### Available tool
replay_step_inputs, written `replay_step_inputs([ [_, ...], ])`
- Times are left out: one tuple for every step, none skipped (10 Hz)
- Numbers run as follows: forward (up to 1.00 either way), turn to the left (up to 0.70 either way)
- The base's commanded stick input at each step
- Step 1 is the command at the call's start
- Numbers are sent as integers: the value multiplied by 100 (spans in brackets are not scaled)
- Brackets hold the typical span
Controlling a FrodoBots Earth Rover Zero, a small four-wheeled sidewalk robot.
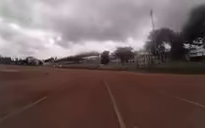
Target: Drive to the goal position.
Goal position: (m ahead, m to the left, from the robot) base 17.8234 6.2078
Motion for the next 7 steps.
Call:
replay_step_inputs([
  [70,0],
  [70,0],
  [70,0],
  [70,0],
  [70,0],
  [70,0],
  [70,0],
])
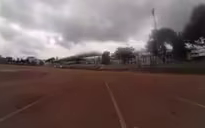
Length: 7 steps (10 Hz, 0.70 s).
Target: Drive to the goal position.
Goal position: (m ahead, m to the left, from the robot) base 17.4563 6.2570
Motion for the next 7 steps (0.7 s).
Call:
replay_step_inputs([
  [70,0],
  [70,0],
  [70,0],
  [70,0],
  [70,0],
  [70,0],
  [70,0],
])
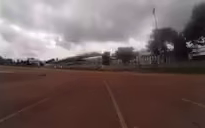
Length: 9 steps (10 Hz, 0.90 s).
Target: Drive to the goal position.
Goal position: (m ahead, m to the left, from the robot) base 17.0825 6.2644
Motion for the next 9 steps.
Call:
replay_step_inputs([
  [70,0],
  [70,0],
  [70,0],
  [70,0],
  [70,0],
  [70,0],
  [70,0],
  [70,0],
  [70,0],
])
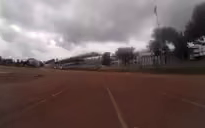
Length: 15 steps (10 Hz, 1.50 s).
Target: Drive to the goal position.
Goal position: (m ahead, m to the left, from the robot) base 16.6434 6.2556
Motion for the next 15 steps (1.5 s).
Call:
replay_step_inputs([
  [70,0],
  [70,0],
  [70,0],
  [70,0],
  [70,0],
  [70,0],
  [70,0],
  [70,0],
  [70,0],
  [70,0],
  [70,0],
  [70,0],
  [70,0],
  [70,0],
  [70,0],
])
